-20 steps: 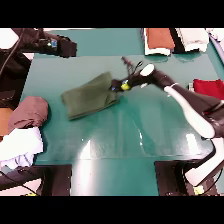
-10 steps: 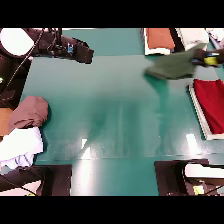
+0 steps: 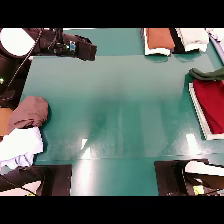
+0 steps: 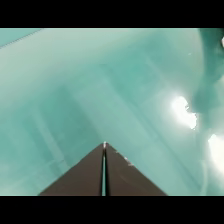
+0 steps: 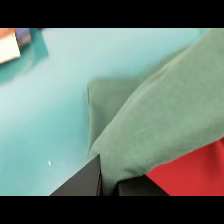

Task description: Fold the shirts.

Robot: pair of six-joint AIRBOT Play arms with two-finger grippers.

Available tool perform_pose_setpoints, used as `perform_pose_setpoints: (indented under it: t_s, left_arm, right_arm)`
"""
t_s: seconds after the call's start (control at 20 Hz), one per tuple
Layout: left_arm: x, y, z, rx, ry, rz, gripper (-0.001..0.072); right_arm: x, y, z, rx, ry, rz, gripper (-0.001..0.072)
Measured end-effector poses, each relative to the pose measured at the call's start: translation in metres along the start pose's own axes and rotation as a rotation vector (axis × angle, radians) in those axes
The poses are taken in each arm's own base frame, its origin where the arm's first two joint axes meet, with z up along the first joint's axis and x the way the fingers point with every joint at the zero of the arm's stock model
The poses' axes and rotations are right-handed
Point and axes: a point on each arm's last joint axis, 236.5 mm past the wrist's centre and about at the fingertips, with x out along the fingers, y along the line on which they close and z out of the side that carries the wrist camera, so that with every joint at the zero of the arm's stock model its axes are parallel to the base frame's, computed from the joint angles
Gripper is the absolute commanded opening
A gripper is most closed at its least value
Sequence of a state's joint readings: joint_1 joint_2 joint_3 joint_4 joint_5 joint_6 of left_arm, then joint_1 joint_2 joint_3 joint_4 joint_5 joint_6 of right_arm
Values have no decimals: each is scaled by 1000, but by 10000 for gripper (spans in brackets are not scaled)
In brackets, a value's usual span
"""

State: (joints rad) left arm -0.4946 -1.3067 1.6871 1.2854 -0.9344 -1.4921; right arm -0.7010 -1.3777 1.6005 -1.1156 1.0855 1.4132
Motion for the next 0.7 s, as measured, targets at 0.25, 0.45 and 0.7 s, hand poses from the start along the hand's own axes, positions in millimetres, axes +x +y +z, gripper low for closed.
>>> perform_pose_setpoints:
  t_s: [0.25, 0.45, 0.7]
  left_arm:
    - [0, -2, 2, -8, -7, -8, 22]
    - [0, -2, 2, -9, -8, -10, 23]
    - [0, -2, 2, -7, -8, -10, 22]
  right_arm:
    - [-39, 34, 43, -81, -105, 31, 18]
    - [-61, 34, 41, -93, -73, 25, 19]
    - [-77, -7, -2, -25, 29, -66, 19]
